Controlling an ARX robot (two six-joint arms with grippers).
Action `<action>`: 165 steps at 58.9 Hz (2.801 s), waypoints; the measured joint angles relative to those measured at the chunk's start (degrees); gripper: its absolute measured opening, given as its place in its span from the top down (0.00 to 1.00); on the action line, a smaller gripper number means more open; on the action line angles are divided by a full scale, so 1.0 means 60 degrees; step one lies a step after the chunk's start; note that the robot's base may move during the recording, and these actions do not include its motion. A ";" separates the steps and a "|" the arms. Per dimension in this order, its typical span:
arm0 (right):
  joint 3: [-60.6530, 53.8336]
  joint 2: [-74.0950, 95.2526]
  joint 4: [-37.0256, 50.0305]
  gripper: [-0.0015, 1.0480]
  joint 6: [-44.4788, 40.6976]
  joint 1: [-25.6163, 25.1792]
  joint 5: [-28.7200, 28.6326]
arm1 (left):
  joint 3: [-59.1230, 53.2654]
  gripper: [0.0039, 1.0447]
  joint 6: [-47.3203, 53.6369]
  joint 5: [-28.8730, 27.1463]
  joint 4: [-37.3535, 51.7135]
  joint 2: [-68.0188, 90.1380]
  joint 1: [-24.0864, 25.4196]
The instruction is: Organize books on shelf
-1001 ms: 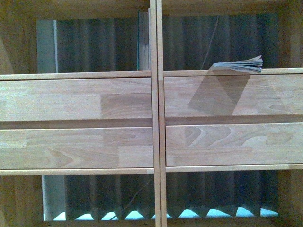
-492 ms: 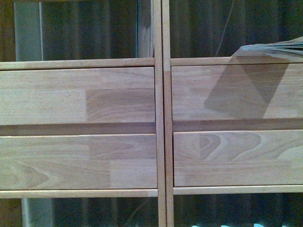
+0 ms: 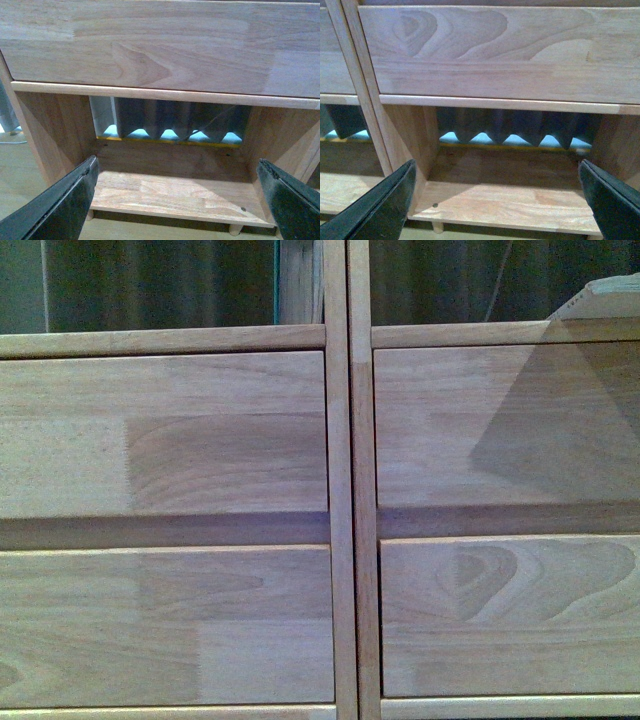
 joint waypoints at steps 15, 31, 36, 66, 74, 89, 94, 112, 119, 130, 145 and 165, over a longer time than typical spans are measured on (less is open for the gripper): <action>0.0000 0.0000 0.0000 0.07 0.0000 0.0000 0.0000 | 0.0000 0.07 0.0000 -0.0007 0.0000 0.0000 0.0000; 0.0790 0.1341 -0.1308 0.07 0.0761 -0.1016 -0.2951 | 0.0000 0.07 0.0004 0.0004 0.0000 0.0000 0.0000; 0.1657 0.3096 -0.0455 0.07 0.1883 -0.1712 -0.4561 | 0.0000 0.07 0.0004 -0.0007 0.0000 0.0000 0.0000; 0.8032 1.1326 0.3388 0.07 1.0182 -0.0852 -0.2834 | 0.0000 0.07 0.0004 -0.0007 0.0000 0.0000 0.0000; 0.8615 1.1883 0.3366 0.07 1.0612 -0.0743 -0.2262 | 0.0000 0.07 0.0004 -0.0007 0.0000 0.0000 0.0000; 0.9184 1.2604 0.3096 0.13 1.0947 -0.1249 -0.1395 | 0.0000 0.07 0.0004 -0.0007 0.0000 0.0000 0.0000; 0.9194 1.2557 0.3085 0.25 1.0932 -0.1373 -0.1395 | 0.0000 0.07 0.0004 -0.0007 0.0000 0.0000 0.0000; 0.8947 1.2218 0.3198 0.69 1.0881 -0.1213 -0.1654 | 0.0000 0.07 0.0004 -0.0007 0.0000 0.0000 0.0000; 0.8779 1.2134 0.3282 0.85 1.0892 -0.1118 -0.1716 | 0.0000 0.07 0.0004 -0.0007 0.0000 0.0000 0.0000; 0.8608 1.1806 0.3391 0.93 1.0921 -0.1147 -0.1931 | 0.0000 0.07 0.0004 -0.0007 0.0000 0.0000 0.0000; 0.8400 1.1176 0.3577 0.93 1.1034 -0.1636 -0.2750 | 0.0000 0.07 0.0004 -0.0007 0.0000 0.0000 0.0000; 0.8510 0.9981 0.3730 0.93 1.1224 -0.2255 -0.4171 | 0.1654 0.07 -0.2463 0.8557 0.6506 0.5829 0.3697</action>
